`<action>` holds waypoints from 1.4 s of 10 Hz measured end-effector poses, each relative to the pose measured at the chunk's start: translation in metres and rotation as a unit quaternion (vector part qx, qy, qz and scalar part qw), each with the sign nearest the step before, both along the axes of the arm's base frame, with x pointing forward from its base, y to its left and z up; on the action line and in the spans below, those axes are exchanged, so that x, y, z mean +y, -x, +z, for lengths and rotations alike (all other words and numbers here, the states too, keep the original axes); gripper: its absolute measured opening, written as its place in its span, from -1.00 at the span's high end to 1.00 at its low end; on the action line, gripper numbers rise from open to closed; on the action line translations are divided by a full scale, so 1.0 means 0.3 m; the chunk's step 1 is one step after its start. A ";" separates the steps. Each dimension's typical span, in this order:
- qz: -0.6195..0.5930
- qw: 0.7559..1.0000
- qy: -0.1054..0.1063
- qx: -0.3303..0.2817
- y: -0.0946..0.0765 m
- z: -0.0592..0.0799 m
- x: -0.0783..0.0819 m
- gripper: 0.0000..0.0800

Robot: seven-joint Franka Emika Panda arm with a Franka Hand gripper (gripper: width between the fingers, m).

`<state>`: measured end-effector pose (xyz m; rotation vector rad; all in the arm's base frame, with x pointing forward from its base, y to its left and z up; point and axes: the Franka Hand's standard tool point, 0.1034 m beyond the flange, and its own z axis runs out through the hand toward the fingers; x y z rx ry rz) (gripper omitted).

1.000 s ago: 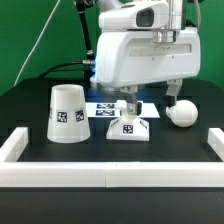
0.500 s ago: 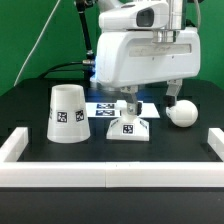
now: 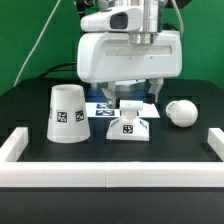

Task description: Assemble lamp

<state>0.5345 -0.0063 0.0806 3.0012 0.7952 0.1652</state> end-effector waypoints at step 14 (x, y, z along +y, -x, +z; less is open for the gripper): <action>-0.264 0.963 -0.050 0.021 0.197 -0.013 -0.013 -0.75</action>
Offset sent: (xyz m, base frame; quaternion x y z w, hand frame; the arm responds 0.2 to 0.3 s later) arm 0.0000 0.0000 0.0000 0.0000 0.0000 0.1938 0.9810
